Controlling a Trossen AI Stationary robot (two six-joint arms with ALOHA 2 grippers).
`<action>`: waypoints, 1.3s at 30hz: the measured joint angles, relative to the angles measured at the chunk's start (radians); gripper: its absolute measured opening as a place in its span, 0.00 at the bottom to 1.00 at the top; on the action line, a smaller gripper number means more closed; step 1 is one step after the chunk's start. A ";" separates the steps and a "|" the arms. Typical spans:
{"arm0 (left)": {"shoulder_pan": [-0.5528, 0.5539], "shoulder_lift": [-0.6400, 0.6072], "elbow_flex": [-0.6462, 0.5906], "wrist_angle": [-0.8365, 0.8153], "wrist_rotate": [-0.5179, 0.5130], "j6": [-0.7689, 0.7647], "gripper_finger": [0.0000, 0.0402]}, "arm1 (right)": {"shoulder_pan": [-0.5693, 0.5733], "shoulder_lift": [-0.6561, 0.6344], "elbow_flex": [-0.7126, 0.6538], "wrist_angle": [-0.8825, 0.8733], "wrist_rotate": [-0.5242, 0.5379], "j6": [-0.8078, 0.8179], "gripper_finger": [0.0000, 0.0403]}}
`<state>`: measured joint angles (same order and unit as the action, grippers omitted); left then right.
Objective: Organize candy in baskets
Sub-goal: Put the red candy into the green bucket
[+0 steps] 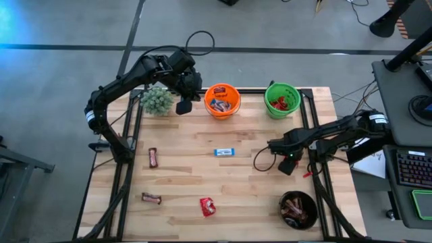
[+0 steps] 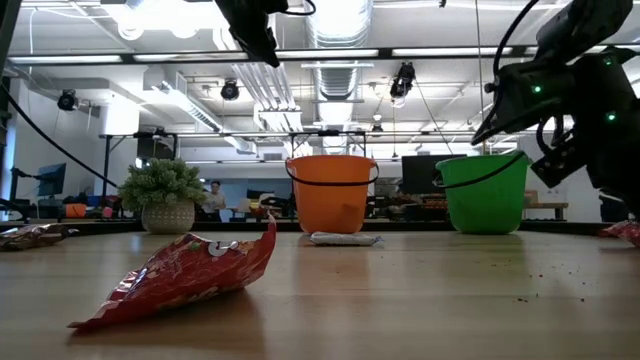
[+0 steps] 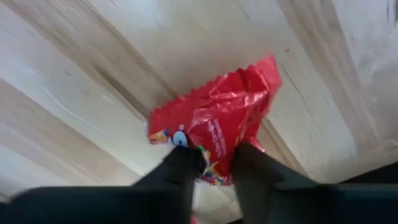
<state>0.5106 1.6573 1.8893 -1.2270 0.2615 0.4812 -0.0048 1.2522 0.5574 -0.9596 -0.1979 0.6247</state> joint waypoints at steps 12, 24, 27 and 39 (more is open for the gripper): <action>0.000 0.000 0.000 0.000 0.000 0.000 0.04 | 0.000 -0.008 0.120 -0.017 -0.045 0.014 0.02; 0.000 0.000 0.000 0.047 0.017 0.005 0.04 | -0.003 -0.021 0.415 -0.057 0.022 -0.044 0.02; 0.000 0.000 0.000 0.097 0.056 0.005 0.04 | -0.016 -0.020 0.509 -0.054 0.089 -0.070 0.02; -0.002 0.000 0.000 0.320 0.225 -0.061 0.00 | -0.077 -0.020 0.778 -0.053 0.243 -0.196 0.02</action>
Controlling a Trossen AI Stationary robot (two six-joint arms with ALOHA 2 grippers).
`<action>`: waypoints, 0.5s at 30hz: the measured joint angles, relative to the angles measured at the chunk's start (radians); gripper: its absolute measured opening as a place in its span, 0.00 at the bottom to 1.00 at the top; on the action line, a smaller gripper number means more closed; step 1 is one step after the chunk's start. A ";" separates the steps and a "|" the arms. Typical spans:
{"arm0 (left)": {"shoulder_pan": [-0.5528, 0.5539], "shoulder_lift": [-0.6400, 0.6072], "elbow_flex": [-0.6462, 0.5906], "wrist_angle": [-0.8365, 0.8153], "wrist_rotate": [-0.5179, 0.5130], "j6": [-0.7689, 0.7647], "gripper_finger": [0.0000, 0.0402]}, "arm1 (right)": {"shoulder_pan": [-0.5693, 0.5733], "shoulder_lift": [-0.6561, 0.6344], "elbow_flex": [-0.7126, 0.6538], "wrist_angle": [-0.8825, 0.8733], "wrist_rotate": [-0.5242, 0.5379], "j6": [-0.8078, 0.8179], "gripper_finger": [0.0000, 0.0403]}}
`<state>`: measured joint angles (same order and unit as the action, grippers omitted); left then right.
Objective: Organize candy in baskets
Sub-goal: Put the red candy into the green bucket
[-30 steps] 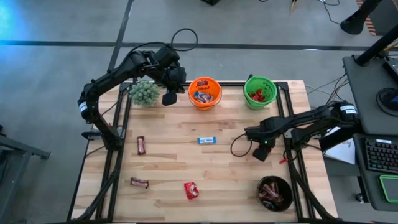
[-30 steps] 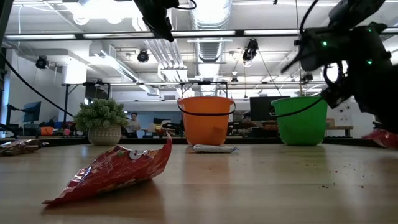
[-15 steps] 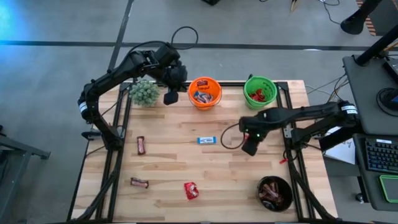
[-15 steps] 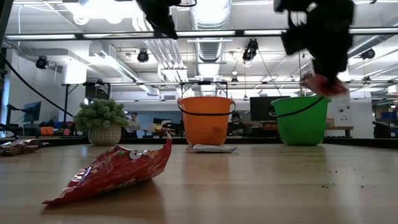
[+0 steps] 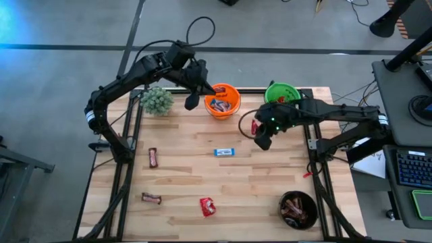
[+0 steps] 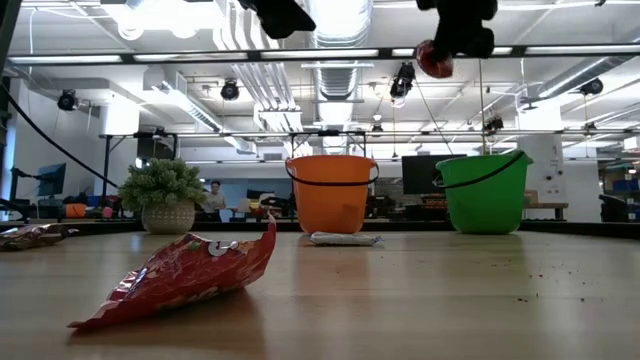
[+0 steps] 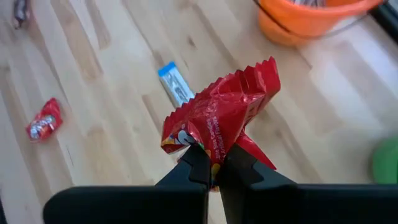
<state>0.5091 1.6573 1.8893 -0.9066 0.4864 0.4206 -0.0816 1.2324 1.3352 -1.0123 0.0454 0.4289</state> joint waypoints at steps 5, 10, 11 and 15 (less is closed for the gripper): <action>0.000 0.000 0.000 0.002 -0.006 -0.008 0.01 | -0.012 0.000 0.030 0.000 0.008 -0.037 0.02; -0.001 0.001 0.000 0.002 -0.031 -0.042 0.02 | -0.021 0.000 0.031 -0.001 0.011 -0.056 0.02; -0.003 0.003 0.000 0.003 -0.037 -0.047 0.02 | -0.023 0.000 0.030 -0.001 0.011 -0.062 0.02; -0.004 0.017 0.000 0.017 -0.033 -0.066 0.02 | -0.029 0.000 0.030 -0.006 0.102 -0.051 0.02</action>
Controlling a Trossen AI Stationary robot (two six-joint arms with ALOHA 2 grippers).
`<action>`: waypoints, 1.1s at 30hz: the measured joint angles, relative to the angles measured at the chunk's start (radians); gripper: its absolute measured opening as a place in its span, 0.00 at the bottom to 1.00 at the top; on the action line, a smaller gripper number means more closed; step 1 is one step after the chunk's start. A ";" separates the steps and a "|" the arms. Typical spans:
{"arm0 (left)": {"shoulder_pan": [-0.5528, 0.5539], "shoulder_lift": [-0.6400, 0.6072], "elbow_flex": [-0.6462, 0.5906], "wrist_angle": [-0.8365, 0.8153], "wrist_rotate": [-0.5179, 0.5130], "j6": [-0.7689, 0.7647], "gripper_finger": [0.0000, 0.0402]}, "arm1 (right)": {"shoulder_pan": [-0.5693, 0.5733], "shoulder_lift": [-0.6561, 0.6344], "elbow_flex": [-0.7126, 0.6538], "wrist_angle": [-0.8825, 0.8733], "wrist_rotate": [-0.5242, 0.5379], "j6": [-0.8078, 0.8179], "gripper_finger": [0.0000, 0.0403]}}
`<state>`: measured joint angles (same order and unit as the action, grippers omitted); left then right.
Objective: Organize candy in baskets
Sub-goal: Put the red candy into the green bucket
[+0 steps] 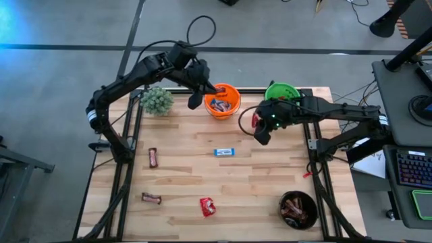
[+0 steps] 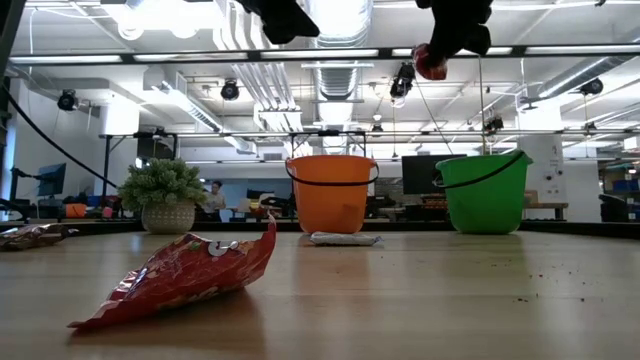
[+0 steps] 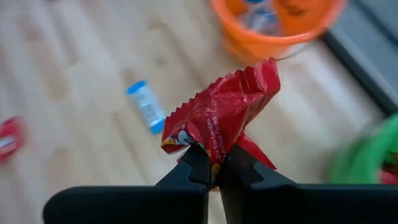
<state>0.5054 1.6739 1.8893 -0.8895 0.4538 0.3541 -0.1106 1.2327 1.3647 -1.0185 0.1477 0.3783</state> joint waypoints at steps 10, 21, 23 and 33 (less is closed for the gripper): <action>0.000 0.020 0.000 0.033 0.065 0.001 0.00 | -0.167 0.000 -0.001 -0.139 0.227 0.062 0.02; 0.000 0.015 0.000 0.028 0.065 0.003 0.00 | -0.396 0.002 -0.007 -0.180 0.247 0.021 0.02; 0.000 0.015 0.000 0.028 0.066 0.003 0.00 | -0.434 0.002 -0.014 -0.186 0.247 0.013 0.02; 0.000 0.015 0.000 0.029 0.066 0.003 0.00 | -0.558 0.002 -0.059 -0.197 0.247 -0.060 0.02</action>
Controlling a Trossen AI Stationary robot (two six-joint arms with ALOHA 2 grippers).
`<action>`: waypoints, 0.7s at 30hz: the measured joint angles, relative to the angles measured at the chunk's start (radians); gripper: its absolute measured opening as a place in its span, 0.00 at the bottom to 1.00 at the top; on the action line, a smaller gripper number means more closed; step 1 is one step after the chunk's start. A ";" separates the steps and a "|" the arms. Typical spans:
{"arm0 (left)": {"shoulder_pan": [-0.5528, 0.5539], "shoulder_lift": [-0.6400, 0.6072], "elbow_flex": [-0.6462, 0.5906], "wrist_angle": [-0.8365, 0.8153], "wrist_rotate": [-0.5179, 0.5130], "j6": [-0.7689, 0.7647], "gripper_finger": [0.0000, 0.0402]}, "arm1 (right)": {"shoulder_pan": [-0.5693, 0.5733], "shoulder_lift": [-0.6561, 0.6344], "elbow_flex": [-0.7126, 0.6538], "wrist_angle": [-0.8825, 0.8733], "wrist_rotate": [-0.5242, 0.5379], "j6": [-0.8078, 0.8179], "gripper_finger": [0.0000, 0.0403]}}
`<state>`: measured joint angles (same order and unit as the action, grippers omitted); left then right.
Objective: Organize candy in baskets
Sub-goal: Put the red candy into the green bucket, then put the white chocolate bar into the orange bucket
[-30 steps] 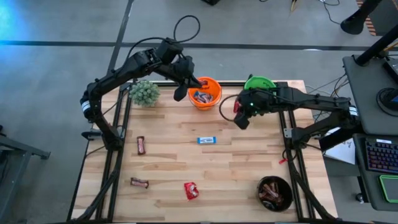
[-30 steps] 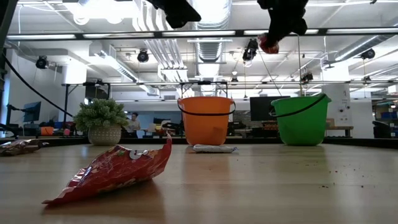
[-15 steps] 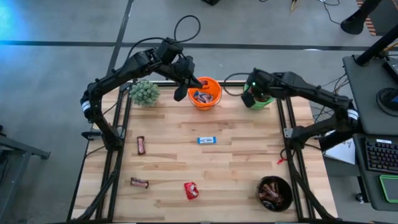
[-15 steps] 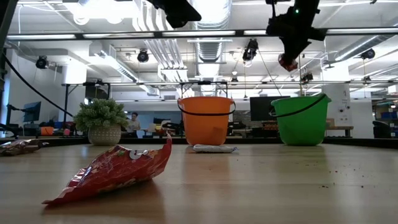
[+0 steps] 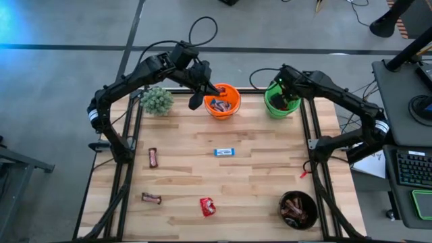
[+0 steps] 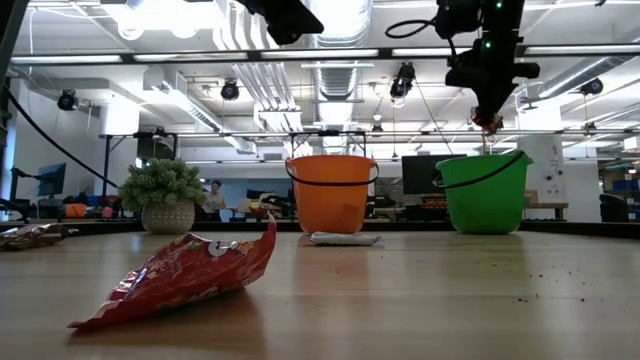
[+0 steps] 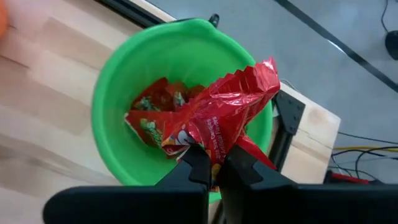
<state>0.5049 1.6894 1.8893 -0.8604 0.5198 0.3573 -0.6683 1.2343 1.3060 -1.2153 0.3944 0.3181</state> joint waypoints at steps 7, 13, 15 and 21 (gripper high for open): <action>0.000 0.000 0.000 0.001 -0.002 0.000 0.03 | -0.010 0.000 -0.005 0.026 -0.001 -0.076 0.10; 0.000 0.000 0.000 0.006 -0.020 0.000 0.09 | -0.010 0.000 -0.005 0.052 -0.001 -0.109 0.22; 0.000 0.000 0.000 0.008 -0.023 0.000 0.12 | -0.010 0.000 -0.005 0.054 -0.001 -0.112 0.25; 0.000 0.000 0.000 0.008 -0.102 -0.014 0.22 | -0.009 0.000 -0.005 0.055 -0.001 -0.155 0.34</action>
<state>0.5049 1.6894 1.8893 -0.8528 0.4178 0.3436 -0.6777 1.2343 1.3014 -1.1606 0.3935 0.1633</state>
